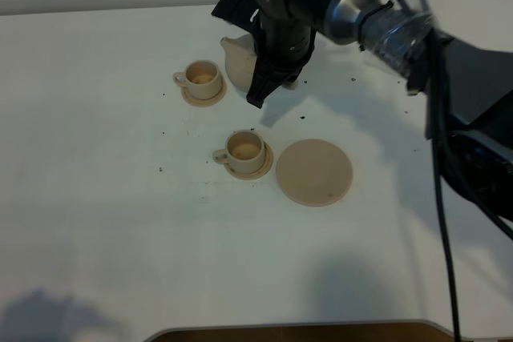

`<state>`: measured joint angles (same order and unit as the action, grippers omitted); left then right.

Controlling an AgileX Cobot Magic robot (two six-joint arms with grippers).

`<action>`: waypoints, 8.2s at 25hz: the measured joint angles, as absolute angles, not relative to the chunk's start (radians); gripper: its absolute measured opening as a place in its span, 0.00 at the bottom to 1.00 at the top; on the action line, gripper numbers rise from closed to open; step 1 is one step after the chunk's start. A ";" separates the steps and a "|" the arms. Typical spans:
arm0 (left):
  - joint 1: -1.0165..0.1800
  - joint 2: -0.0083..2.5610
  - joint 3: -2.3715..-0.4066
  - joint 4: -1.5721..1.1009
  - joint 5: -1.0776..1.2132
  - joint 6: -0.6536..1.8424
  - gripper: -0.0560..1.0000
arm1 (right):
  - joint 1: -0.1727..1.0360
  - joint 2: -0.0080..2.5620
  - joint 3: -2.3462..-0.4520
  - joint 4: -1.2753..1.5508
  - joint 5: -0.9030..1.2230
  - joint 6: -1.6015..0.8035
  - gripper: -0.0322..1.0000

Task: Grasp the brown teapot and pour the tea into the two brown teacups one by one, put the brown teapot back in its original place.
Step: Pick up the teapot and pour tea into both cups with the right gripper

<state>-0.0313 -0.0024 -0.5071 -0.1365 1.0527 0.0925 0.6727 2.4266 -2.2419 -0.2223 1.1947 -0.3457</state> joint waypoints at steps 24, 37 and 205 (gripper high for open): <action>-0.031 -0.002 -0.507 -0.136 1.053 0.093 0.39 | 0.712 2.514 -2.257 -0.514 1.027 -0.447 0.15; -0.031 -0.002 -0.507 -0.136 1.053 0.093 0.39 | 0.771 2.538 -2.257 -0.665 1.011 -0.470 0.15; -0.031 -0.002 -0.507 -0.136 1.053 0.093 0.39 | 0.745 2.415 -2.260 -0.400 1.184 -0.626 0.15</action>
